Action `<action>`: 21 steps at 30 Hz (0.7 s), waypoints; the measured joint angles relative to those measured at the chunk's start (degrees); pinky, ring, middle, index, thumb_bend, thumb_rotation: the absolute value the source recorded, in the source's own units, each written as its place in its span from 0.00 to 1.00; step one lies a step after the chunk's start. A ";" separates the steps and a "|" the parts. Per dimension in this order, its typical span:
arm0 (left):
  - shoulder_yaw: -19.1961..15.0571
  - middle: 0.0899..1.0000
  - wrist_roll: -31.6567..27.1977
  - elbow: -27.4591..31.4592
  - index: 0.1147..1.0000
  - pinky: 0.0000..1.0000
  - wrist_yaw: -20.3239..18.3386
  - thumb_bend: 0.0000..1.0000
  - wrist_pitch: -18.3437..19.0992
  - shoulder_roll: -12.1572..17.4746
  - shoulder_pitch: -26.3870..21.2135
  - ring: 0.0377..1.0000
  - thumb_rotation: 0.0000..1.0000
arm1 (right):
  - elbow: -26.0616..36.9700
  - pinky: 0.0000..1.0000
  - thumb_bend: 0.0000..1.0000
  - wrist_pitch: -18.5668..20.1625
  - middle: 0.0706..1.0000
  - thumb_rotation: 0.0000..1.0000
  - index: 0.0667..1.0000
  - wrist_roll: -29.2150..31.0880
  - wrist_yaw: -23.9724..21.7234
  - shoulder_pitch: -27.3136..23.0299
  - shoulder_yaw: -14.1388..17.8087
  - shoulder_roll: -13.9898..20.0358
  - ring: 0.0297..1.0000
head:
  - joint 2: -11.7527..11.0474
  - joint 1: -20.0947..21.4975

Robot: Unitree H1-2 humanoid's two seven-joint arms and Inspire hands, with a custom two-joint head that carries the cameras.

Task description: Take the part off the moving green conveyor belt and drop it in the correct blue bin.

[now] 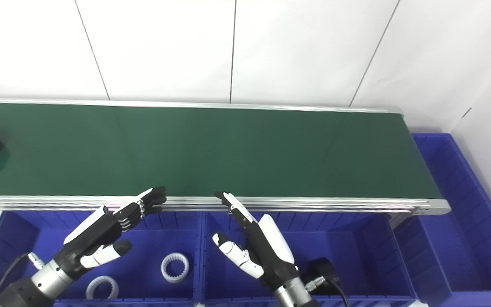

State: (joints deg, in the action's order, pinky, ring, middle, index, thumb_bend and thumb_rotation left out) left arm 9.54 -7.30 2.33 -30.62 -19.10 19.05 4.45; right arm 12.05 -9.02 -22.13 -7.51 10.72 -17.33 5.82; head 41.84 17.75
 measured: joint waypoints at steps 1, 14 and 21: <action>-0.02 0.98 0.01 0.00 0.96 0.94 0.00 0.48 0.00 0.00 0.00 0.97 0.82 | 0.00 0.86 0.41 0.00 0.95 1.00 0.93 0.00 0.00 0.00 -0.01 0.00 0.92 | 0.00 0.00; -0.33 0.98 0.07 0.68 0.96 0.93 0.00 0.46 -0.01 0.17 -0.02 0.97 0.82 | 0.01 0.86 0.40 0.01 0.96 0.99 0.94 -0.52 -0.18 -0.06 -0.16 -0.11 0.92 | 0.09 0.00; -0.29 0.98 0.04 0.63 0.96 0.93 -0.07 0.45 -0.01 0.17 -0.02 0.96 0.81 | 0.01 0.86 0.41 0.00 0.96 1.00 0.94 -0.48 -0.15 -0.02 -0.14 -0.10 0.92 | -0.09 -0.61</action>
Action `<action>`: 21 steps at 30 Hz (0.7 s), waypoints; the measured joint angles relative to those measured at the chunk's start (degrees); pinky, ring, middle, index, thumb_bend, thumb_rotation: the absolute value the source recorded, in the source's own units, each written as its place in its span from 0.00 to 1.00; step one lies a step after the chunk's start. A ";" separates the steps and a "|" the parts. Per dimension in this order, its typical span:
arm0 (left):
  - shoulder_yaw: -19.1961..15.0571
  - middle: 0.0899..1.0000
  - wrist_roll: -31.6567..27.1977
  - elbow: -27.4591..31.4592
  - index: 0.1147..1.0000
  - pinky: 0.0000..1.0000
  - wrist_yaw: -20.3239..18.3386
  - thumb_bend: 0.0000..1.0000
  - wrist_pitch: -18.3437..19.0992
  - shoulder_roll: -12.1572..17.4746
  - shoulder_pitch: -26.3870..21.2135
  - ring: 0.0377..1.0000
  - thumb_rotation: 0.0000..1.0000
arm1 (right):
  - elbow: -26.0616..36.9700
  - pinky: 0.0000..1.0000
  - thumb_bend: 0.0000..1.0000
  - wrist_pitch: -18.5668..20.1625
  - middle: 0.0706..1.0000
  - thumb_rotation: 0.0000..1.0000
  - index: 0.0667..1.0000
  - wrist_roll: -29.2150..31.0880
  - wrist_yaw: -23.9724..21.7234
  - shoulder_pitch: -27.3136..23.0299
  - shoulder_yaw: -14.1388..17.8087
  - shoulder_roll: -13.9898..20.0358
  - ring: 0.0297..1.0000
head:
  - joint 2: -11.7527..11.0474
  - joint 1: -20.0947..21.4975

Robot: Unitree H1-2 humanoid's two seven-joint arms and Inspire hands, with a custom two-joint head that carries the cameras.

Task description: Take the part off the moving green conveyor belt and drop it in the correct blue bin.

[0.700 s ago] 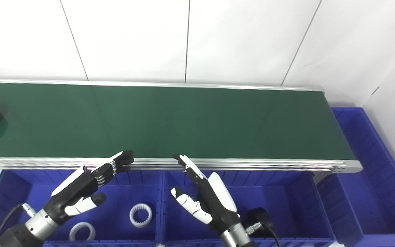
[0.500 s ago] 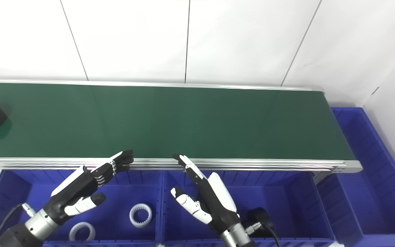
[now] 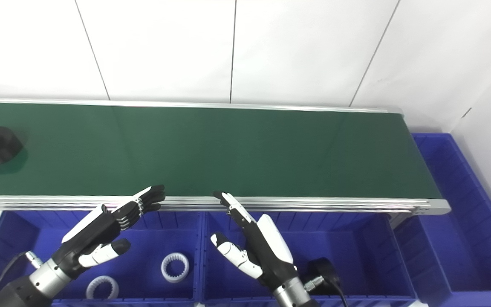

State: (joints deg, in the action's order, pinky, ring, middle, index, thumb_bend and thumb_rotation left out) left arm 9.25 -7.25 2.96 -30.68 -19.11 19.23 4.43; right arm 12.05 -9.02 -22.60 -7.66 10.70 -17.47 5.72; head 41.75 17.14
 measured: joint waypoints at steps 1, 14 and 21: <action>0.01 0.98 -0.02 0.00 0.96 0.92 -0.02 0.45 0.00 0.00 0.00 0.96 0.81 | 0.00 0.86 0.41 0.00 0.96 1.00 0.94 0.00 0.00 0.02 0.01 0.00 0.92 | 0.00 0.00; 0.03 0.98 -0.04 0.01 0.96 0.93 0.01 0.46 0.16 -0.05 0.05 0.97 0.81 | 0.00 0.87 0.42 0.00 0.96 1.00 0.94 0.01 0.00 0.22 0.01 0.05 0.93 | 0.18 -0.26; 0.02 0.98 -0.04 0.00 0.96 0.93 0.02 0.47 0.16 -0.08 0.07 0.96 0.82 | 0.00 0.87 0.42 0.00 0.96 1.00 0.94 0.05 0.00 0.25 0.01 0.04 0.93 | 0.18 -0.35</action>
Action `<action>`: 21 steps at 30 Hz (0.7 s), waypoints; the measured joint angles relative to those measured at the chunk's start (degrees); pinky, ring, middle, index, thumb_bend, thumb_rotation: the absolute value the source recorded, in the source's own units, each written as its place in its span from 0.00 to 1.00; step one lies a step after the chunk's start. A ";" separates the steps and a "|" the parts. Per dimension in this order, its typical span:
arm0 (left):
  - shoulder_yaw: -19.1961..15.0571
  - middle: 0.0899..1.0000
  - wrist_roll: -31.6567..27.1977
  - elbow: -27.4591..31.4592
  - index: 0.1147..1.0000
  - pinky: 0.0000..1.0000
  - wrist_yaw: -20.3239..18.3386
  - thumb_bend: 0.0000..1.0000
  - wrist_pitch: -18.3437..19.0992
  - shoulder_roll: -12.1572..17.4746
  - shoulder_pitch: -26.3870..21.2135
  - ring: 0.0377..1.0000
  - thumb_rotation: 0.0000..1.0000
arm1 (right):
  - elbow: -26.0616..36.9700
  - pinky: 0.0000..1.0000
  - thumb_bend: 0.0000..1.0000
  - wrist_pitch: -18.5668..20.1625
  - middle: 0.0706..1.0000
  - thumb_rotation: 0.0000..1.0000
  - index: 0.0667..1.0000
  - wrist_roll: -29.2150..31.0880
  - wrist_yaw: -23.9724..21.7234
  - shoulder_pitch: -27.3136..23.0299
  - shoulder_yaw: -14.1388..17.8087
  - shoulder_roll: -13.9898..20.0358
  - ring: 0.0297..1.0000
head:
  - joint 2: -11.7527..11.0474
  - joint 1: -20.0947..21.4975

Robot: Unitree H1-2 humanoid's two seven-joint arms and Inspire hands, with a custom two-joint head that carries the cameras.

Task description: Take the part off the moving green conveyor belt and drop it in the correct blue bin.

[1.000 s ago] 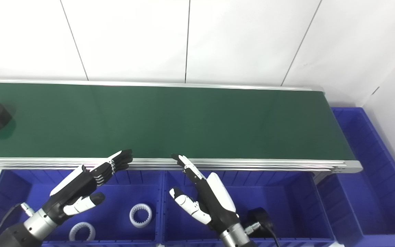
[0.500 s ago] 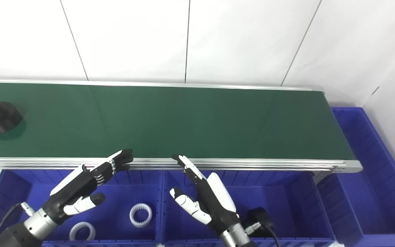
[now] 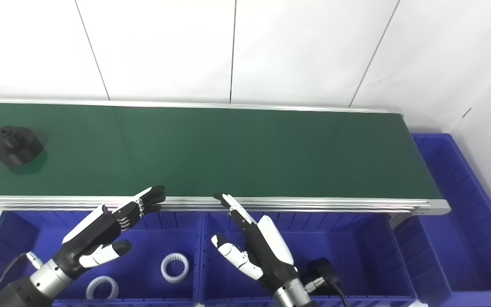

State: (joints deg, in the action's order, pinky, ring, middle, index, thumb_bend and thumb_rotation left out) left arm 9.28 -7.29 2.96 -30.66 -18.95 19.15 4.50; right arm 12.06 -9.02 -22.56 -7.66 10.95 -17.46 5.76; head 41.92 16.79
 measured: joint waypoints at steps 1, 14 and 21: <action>0.00 0.98 0.00 0.00 0.96 0.93 0.00 0.47 0.00 0.00 0.00 0.96 0.82 | 0.00 0.87 0.42 0.00 0.96 1.00 0.94 0.01 0.00 0.00 0.00 0.00 0.93 | 0.00 0.00; 0.02 0.98 0.12 -0.08 0.96 0.93 0.06 0.45 -0.32 0.00 0.05 0.96 0.82 | 0.00 0.87 0.42 0.00 0.96 1.00 0.94 0.02 0.00 0.03 0.00 0.03 0.93 | -1.31 -1.84; 1.12 0.96 4.25 -6.31 0.94 0.91 1.24 0.49 -5.19 -1.61 0.11 0.95 0.76 | -1.41 0.88 0.39 -2.08 0.96 0.98 0.94 1.14 0.24 1.95 0.10 1.89 0.94 | -9.84 -12.66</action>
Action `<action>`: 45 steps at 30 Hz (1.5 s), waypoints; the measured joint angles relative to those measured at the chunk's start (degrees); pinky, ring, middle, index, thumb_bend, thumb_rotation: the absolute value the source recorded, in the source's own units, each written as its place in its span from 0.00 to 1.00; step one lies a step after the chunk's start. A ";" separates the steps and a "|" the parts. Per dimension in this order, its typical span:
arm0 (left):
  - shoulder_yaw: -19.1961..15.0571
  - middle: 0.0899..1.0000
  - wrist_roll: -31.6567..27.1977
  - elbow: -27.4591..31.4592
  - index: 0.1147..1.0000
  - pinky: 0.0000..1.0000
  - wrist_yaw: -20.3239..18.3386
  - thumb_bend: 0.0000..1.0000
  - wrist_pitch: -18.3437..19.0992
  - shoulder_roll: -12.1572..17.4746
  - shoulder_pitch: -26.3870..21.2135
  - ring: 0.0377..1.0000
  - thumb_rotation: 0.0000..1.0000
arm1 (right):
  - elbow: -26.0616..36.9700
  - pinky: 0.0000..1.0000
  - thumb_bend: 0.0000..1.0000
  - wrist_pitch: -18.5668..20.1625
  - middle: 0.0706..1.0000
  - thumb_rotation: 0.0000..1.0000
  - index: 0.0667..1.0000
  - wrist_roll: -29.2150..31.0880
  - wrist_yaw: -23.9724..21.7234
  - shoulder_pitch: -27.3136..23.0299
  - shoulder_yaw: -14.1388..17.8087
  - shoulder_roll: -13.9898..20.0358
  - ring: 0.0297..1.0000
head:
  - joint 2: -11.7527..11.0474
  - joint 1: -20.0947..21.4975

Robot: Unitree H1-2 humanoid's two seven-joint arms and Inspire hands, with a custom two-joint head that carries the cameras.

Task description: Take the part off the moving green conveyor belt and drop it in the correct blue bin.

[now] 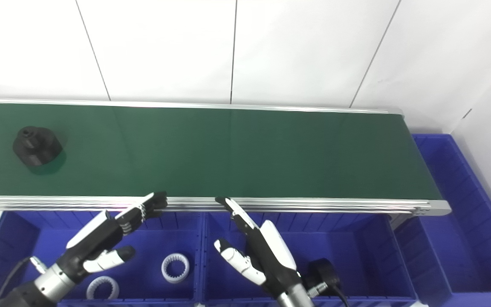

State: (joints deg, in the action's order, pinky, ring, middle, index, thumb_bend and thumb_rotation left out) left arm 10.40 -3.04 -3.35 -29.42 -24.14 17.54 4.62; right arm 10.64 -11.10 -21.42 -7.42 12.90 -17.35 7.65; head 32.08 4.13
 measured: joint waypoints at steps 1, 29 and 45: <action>0.24 0.96 0.87 -0.73 0.94 0.90 0.15 0.48 -0.05 -0.48 0.04 0.94 0.73 | -0.79 0.88 0.39 -0.87 0.96 0.96 0.94 0.07 0.05 0.12 -0.01 0.34 0.94 | -2.78 -1.74; 0.62 0.93 3.17 0.43 0.91 0.84 2.49 0.49 -0.53 -2.09 0.01 0.90 0.59 | 5.11 0.80 0.59 -4.50 0.88 0.32 0.87 -6.44 4.56 -10.84 1.61 -7.16 0.86 | -3.78 0.61; 0.57 0.93 1.91 0.42 0.92 0.87 2.09 0.48 -0.56 -1.22 0.07 0.92 0.61 | -3.34 0.74 0.85 2.79 0.79 0.11 0.80 -14.04 10.50 -38.99 3.84 -20.09 0.77 | -3.87 1.05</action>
State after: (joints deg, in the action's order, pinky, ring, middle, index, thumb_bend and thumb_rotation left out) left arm 10.97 -1.12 -2.93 -27.33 -24.70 16.32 4.69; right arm 7.30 -8.31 -35.46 3.08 -26.09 -13.52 -12.44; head 28.21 5.19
